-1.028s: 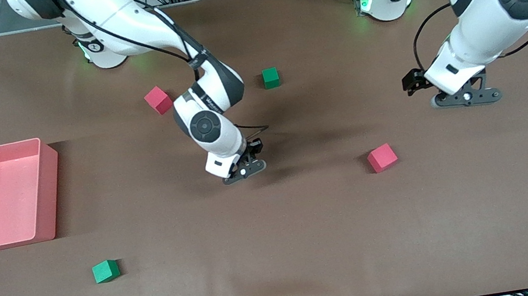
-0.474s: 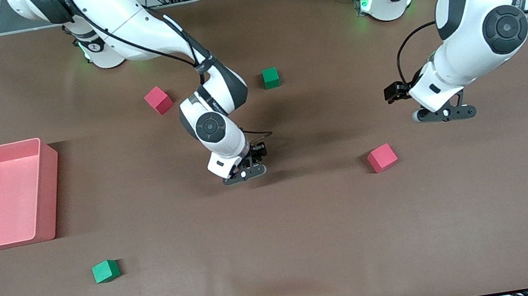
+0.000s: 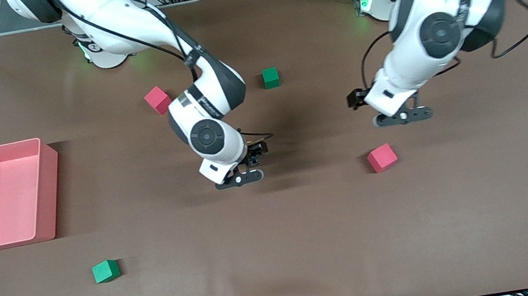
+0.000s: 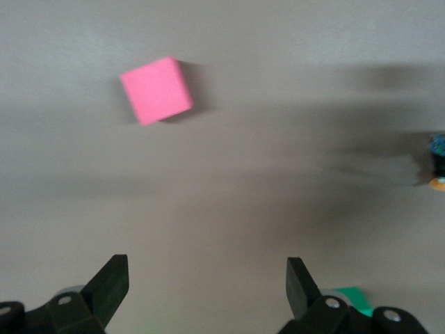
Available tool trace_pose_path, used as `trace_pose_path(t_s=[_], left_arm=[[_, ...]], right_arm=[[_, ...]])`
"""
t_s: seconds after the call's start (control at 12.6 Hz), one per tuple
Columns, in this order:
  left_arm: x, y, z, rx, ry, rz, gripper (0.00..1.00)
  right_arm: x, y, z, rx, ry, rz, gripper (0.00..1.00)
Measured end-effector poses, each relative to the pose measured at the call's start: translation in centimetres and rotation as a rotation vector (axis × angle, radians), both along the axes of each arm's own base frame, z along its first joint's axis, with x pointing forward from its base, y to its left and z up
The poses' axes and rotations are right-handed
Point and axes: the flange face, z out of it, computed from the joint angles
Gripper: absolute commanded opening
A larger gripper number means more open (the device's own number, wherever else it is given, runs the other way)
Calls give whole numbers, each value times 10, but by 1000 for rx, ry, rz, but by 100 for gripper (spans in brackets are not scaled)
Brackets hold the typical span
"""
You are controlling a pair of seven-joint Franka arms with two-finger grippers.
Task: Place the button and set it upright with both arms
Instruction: 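Carry the button to mid-table with the right gripper while the left gripper approaches, then release the button with the right gripper while the left gripper grasps it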
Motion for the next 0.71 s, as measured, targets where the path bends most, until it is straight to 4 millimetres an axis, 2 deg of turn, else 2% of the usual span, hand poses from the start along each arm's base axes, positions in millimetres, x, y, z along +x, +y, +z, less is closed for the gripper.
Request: trace_pose_path(t_s=[0.08,0.16,0.4,0.47,0.55,0.71], left_arm=[[-2,-17,-9,-1,-3,21,100],[-3,-32,-17,-4,-9,47,100],[-5,-85,-40,-13,-14,144,100],[-7,-106,-48,-14,-6,162,86],[-9,-126,-54,-16,1,167,81],[-15,-162,-68,-25,9,147,81]], right_arm=[[17,-21,26,10,-8,-33,100],[35,-51,48,15,-10,-75,100],[83,-163,101,38,-40,-199,100],[94,-207,117,46,-47,-201,100],[100,-245,133,55,-55,-195,100],[102,-313,165,52,-67,-214,100]])
